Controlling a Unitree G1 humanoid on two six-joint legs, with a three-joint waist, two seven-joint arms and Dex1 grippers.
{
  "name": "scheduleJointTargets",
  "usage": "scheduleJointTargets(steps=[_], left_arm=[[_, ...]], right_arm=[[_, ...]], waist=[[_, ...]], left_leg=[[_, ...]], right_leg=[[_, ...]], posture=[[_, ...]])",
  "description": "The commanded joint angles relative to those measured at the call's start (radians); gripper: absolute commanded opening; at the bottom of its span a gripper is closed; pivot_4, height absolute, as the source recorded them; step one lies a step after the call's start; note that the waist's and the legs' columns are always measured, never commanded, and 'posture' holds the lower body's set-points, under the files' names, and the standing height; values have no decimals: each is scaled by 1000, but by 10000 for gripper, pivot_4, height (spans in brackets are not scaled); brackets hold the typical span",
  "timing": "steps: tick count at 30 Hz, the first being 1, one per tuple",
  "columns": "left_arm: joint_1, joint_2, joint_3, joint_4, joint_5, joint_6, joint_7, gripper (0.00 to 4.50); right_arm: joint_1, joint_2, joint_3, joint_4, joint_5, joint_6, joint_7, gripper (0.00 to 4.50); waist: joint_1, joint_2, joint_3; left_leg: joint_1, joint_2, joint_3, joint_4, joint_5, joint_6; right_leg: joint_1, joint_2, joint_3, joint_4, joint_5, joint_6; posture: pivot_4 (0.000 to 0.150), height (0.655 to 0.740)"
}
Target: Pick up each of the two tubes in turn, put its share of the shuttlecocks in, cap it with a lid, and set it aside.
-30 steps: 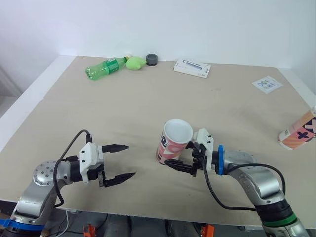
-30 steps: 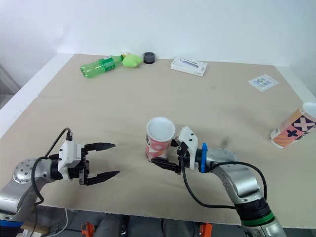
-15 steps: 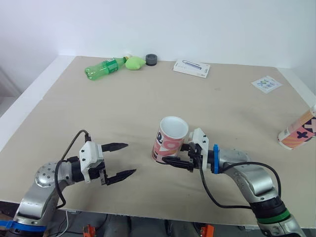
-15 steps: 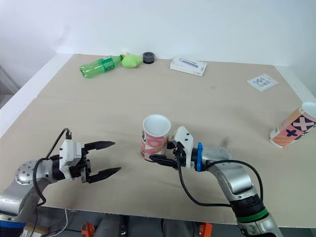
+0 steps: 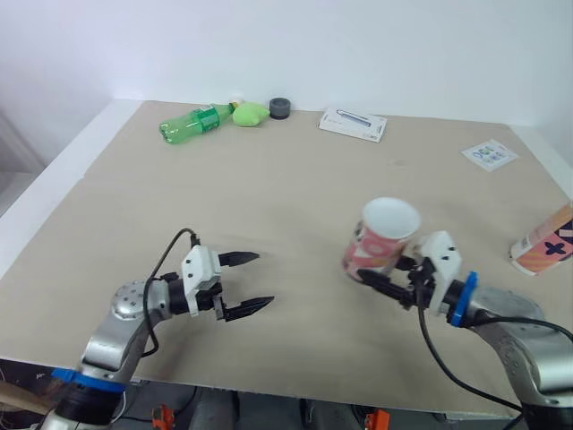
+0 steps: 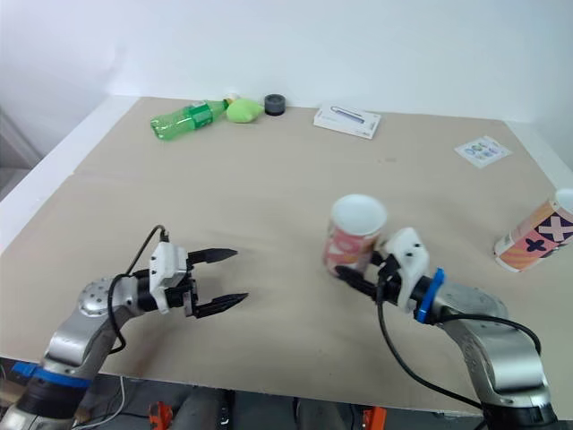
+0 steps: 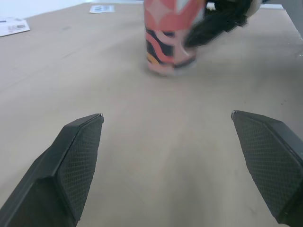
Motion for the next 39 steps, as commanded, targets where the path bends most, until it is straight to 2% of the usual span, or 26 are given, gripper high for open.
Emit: scheduleJointTargets(steps=[1,8,12,18,24,29,39], left_arm=[[-61,-11,-1,50,2,-26,-28,45000],[-170,-61,-28,147,52,-33,-5,45000],[-196,-94,-48,162,81,-31,25,45000],[-203,-86,-42,168,88,-26,29,45000],[-199,-74,-42,151,93,-21,38,45000],[-193,-68,-36,118,96,-2,63,45000],[-97,-63,-38,14,97,32,127,45000]], right_arm=[[2,38,-63,-13,-61,-12,-139,25831],[-50,111,-109,159,-236,-40,-417,25831],[-113,123,-142,238,-268,-45,-505,25831],[-188,118,-177,355,-287,-50,-578,25831],[-234,140,-137,430,-283,-65,-563,25831],[-259,170,-162,465,-236,-62,-543,25831],[-240,120,-160,488,-233,-77,-477,25831]], waist=[[-3,0,0],[-4,0,0],[-3,0,-1],[-4,1,-1],[-6,1,-1],[-17,0,-1],[-18,0,-1]], left_leg=[[0,0,0,0,0,0],[0,-2,0,0,1,0],[0,-2,0,1,1,1],[0,-3,-1,0,2,2],[0,-3,-1,0,2,2],[1,-3,-1,1,3,4],[2,-3,-1,0,4,5]], right_leg=[[0,0,0,0,0,0],[1,-1,1,0,1,2],[2,-1,2,0,1,3],[2,-1,2,0,2,3],[3,-1,3,0,2,4],[4,-1,3,0,3,4],[4,0,3,0,3,4]], posture=[[1500,7294],[1500,7294],[1500,7294],[1500,7294],[1500,7294],[1500,7294],[1500,7294]])
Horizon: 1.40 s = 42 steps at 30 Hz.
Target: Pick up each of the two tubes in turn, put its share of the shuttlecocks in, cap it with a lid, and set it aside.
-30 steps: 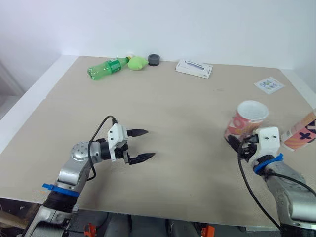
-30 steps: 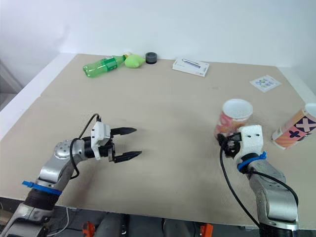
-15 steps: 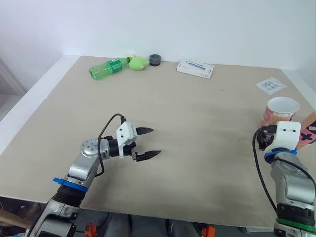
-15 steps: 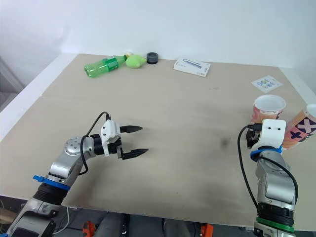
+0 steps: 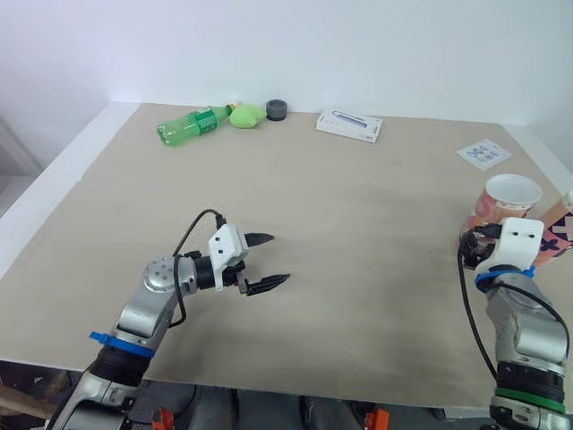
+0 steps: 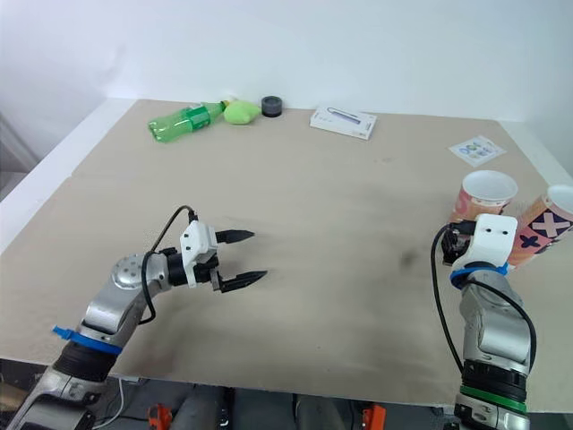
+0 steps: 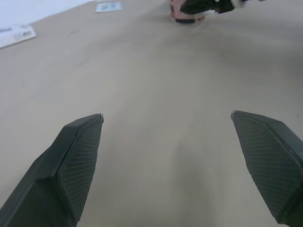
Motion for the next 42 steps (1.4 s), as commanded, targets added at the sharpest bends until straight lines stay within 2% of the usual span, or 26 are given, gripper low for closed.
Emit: scheduleJointTargets(steps=[1,6,10,14,24,31,42], left_arm=[[17,4,18,-67,-1,3,25,45000],[17,4,19,-75,6,5,49,45000],[1,6,31,-86,-5,22,63,45000],[10,5,32,-98,-12,32,69,45000],[10,2,28,-91,-15,38,58,45000],[18,1,26,-98,-15,41,52,45000],[50,-14,23,-125,-13,53,67,45000]], right_arm=[[-3,-18,8,50,4,17,28,25831],[-26,-19,-4,84,21,21,35,25831],[-70,7,-136,135,149,69,34,25831],[-60,-6,-183,140,204,91,58,25831],[-24,-44,-139,123,207,100,84,25831],[-39,-57,-188,153,256,123,90,25831],[-30,-116,-191,49,329,201,154,25831]], waist=[[0,0,0],[0,0,0],[-1,0,0],[-1,-1,0],[0,-1,0],[0,-1,0],[0,1,1]], left_leg=[[0,0,0,0,0,0],[1,0,0,1,1,1],[2,0,0,1,1,1],[2,0,1,0,1,2],[0,0,0,-1,1,2],[0,0,0,-1,1,2],[-1,0,0,-3,1,2]], right_leg=[[0,0,0,0,0,0],[0,0,0,0,2,0],[0,0,0,0,4,-1],[1,-1,0,-1,4,-1],[1,0,0,-3,2,0],[1,-1,0,-4,2,0],[-1,-1,0,-5,1,0]], posture=[[1500,7294],[1500,7294],[1500,7294],[1500,7294],[1500,7294],[1500,7294],[1500,7294]])
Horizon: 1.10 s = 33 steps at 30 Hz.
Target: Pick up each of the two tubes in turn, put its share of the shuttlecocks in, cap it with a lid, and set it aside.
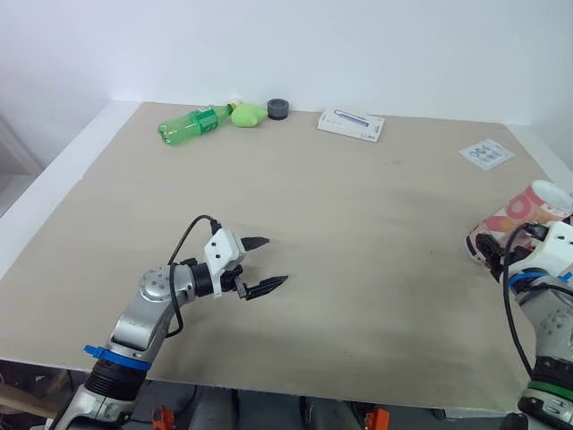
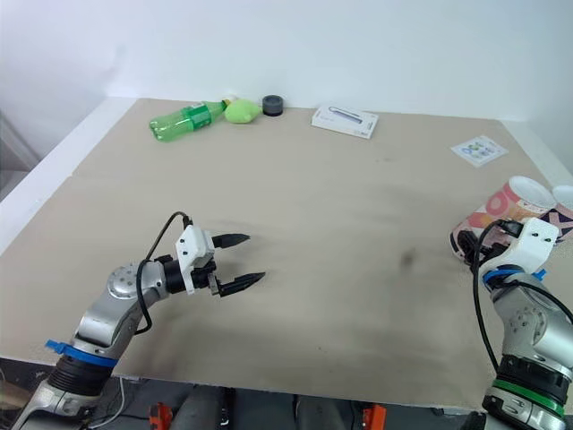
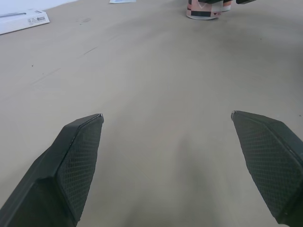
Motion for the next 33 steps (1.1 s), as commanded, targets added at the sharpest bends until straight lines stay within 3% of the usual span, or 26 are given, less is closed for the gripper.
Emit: scheduleJointTargets(steps=[1,12,13,15,16,33], left_arm=[[1,-9,5,-47,-10,-5,12,45000],[6,-18,6,-44,-6,-14,22,45000],[5,-19,7,-41,-6,-15,22,45000],[2,-19,7,-39,-5,-17,22,45000],[0,-19,8,-37,-5,-18,22,45000],[-19,-23,10,-16,-4,-26,5,45000]], right_arm=[[11,-14,8,-48,16,11,20,25831],[33,17,99,-16,-54,-68,32,25831],[37,17,104,-26,-51,-70,41,34356],[41,13,103,-37,-36,-60,62,42373],[43,10,106,-41,-37,-65,69,43793],[107,-35,49,-105,11,-19,110,43793]], waist=[[0,0,0],[-3,0,0],[-3,0,0],[-3,0,0],[-3,0,0],[-1,3,0]], left_leg=[[0,0,0,0,0,0],[1,0,0,1,0,0],[1,0,0,1,0,0],[1,0,0,1,0,0],[1,0,0,1,0,0],[-1,0,1,0,0,0]], right_leg=[[0,0,0,0,0,0],[0,0,0,0,1,-1],[0,0,0,0,2,-1],[0,0,0,0,2,-1],[0,0,0,0,2,-1],[-2,0,1,0,0,0]], posture=[[1500,7294],[1500,7294],[1500,7294],[1500,7294],[1500,7294],[1500,7294]])
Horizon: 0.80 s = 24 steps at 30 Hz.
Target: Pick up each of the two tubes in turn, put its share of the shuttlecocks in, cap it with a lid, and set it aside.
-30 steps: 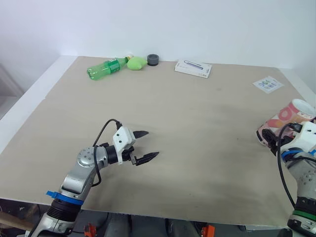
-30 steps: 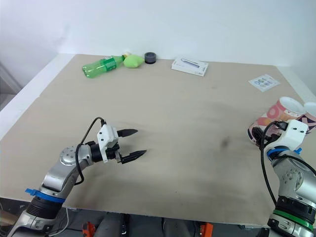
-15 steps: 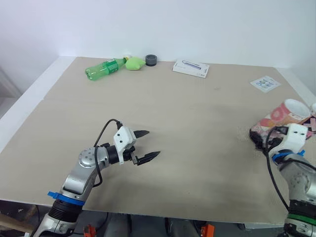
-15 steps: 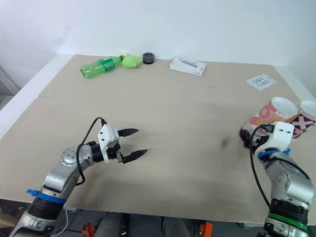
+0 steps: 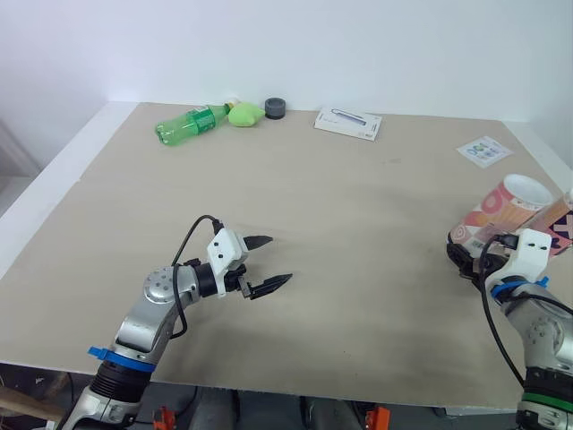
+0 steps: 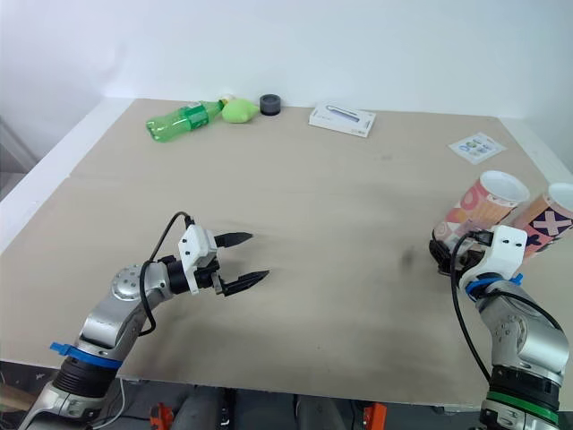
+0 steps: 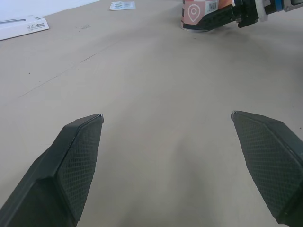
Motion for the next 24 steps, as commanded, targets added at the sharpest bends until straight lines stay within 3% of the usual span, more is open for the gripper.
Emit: scheduleJointTargets(steps=[1,8,15,19,24], left_arm=[[-21,8,15,-6,-7,-25,-10,45000],[-43,29,43,12,-23,-33,-25,45000],[57,133,76,-89,-33,36,-35,45000],[169,202,150,-179,-100,87,-40,45000],[273,241,233,-238,-123,114,-7,45000]], right_arm=[[49,-51,-45,-93,45,35,53,43793],[239,-136,-89,-252,135,102,225,43793],[507,-180,-108,-619,318,52,559,43793],[544,-135,-87,-674,362,34,559,43793],[573,-94,2,-649,286,-34,549,43793]], waist=[[0,0,0],[2,0,0],[-5,1,0],[-2,-1,0],[5,-3,1]], left_leg=[[0,0,0,0,0,0],[0,0,0,-1,0,0],[1,1,0,-5,-1,-1],[2,2,0,-9,-1,-1],[1,1,1,-10,-2,-3]], right_leg=[[0,0,0,0,0,0],[0,0,0,-1,-1,0],[-1,0,0,-2,-2,-1],[0,0,-2,-7,-2,-3],[-2,-5,-4,-10,-1,-3]], posture=[[1500,7294],[1500,7294],[1500,7294],[1500,7294],[1500,7294]])
